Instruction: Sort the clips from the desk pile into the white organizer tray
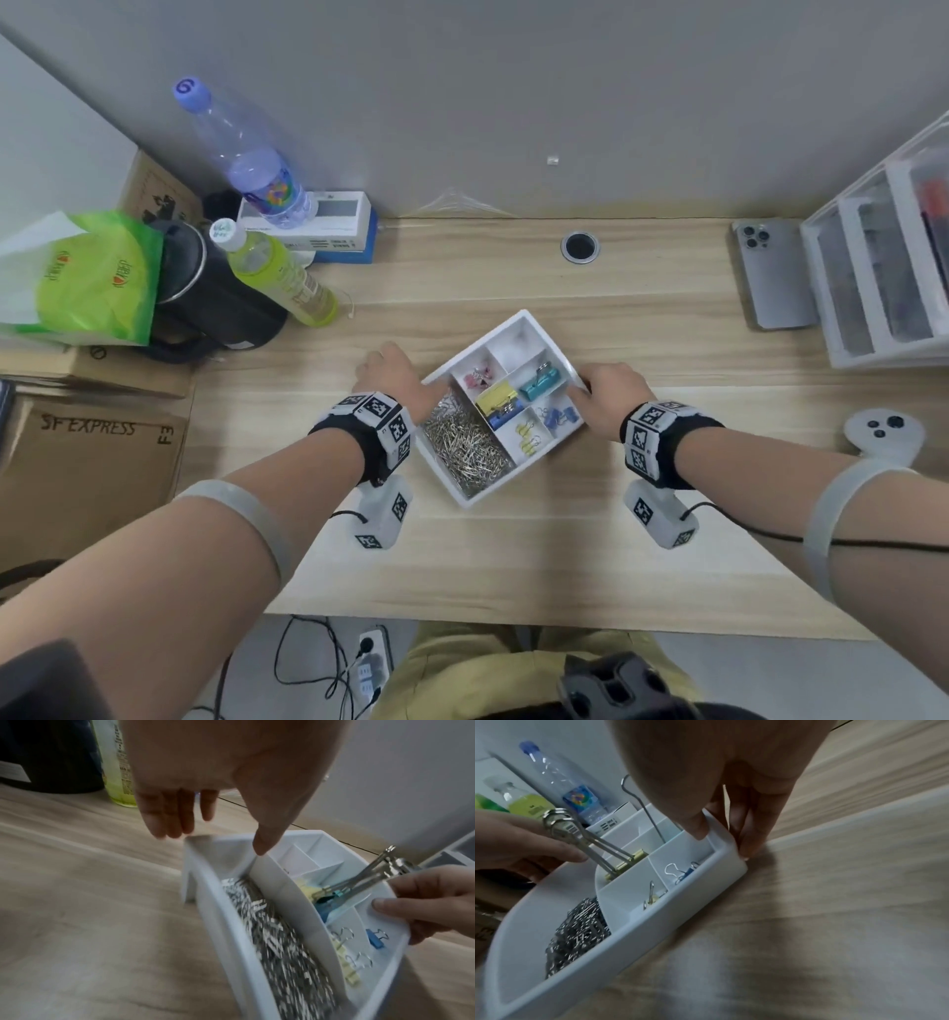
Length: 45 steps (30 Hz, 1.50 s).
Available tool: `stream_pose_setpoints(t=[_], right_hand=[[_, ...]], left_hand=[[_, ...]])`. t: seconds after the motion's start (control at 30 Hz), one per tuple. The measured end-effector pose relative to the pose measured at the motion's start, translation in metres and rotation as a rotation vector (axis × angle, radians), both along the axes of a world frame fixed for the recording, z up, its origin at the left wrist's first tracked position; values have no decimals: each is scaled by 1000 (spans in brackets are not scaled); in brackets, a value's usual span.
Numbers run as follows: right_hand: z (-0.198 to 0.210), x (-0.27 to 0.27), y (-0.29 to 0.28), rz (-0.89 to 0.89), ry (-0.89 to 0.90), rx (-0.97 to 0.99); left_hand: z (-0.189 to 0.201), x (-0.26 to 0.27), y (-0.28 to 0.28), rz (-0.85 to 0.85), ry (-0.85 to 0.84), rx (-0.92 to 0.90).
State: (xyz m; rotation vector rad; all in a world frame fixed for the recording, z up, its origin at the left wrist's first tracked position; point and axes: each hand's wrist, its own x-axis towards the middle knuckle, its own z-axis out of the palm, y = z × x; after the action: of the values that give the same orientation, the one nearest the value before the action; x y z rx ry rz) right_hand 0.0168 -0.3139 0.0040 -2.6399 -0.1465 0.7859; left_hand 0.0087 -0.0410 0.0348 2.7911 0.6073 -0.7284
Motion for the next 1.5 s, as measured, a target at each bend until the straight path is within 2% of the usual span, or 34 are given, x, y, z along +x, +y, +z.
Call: stream_pose_setpoints(t=[0.1, 0.2, 0.27, 0.43, 0.6, 0.83, 1.07, 1.2, 1.3, 1.4, 1.5], right_hand=[[2, 16, 8, -75, 17, -9], [2, 35, 16, -171, 54, 45], [2, 45, 21, -249, 76, 97], [0, 72, 28, -332, 90, 138], [-2, 97, 26, -318, 82, 148], [-12, 127, 26, -327, 86, 141], [-8, 137, 28, -323, 80, 118], [1, 137, 31, -317, 100, 67], [11, 133, 29, -332, 76, 49], [34, 126, 25, -283, -4, 35], [60, 123, 18, -179, -74, 38]], left_hand=[[5, 6, 4, 89, -55, 38], [2, 15, 13, 145, 46, -139], [-1, 20, 15, 113, 103, -199], [-11, 47, 16, 24, 91, -163], [-17, 89, 20, -39, 139, -119], [-22, 127, 26, -31, 151, -122], [-22, 137, 26, 5, 109, -156], [-21, 126, 27, 89, 44, -232], [-18, 115, 29, 189, 70, -296], [-3, 109, 33, 395, 70, -384], [25, 108, 32, 414, 89, -416]])
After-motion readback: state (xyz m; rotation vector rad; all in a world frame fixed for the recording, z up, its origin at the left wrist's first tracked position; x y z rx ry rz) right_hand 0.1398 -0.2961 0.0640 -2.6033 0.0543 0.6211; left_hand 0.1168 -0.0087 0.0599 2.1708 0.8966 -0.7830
